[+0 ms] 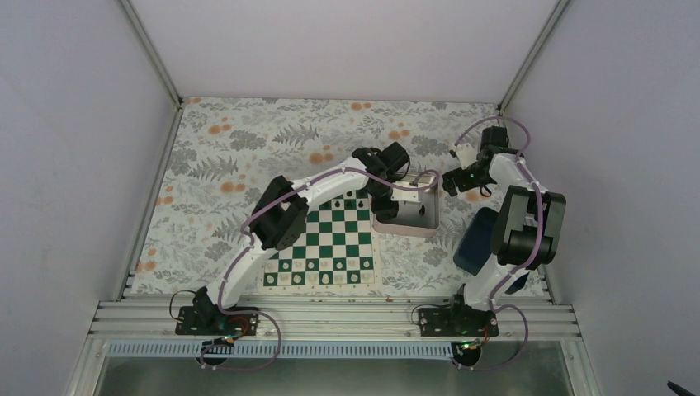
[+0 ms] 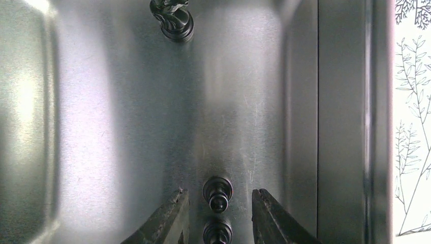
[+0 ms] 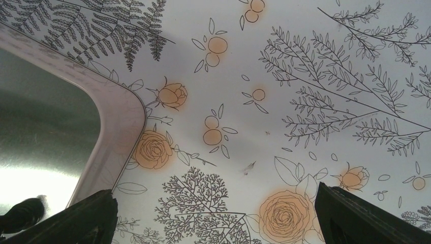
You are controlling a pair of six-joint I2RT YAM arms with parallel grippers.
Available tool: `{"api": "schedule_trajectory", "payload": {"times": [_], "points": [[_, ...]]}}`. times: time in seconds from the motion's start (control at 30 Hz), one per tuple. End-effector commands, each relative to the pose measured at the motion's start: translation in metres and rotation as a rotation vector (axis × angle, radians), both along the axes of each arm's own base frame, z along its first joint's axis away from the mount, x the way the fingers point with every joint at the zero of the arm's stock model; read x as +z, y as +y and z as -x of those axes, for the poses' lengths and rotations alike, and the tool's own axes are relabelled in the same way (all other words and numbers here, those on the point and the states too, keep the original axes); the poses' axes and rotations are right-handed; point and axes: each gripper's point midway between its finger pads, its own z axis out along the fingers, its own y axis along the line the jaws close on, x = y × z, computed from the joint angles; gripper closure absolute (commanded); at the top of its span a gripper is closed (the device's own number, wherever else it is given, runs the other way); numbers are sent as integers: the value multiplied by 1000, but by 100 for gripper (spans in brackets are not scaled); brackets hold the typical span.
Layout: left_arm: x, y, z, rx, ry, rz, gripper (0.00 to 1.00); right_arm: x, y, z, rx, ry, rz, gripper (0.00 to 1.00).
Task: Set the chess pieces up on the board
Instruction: Pick up the chess piece from the storage box.
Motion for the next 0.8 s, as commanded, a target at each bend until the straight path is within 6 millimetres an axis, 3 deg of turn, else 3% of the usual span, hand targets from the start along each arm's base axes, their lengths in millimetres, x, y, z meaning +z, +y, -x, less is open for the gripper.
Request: {"api": "schedule_trajectory", "payload": {"times": [0.0, 0.2, 0.53, 0.77], "points": [[-4, -5, -7, 3, -13, 3, 67, -9, 8, 5, 26, 26, -21, 0], [-10, -5, -5, -5, 1, -5, 70, -11, 8, 6, 30, 31, -21, 0], [-13, -2, -3, -13, 7, -19, 88, -12, 9, 7, 33, 33, -23, 0], [17, -9, -9, 1, -36, 39, 95, -11, 9, 6, 32, 28, -23, 0]]}}
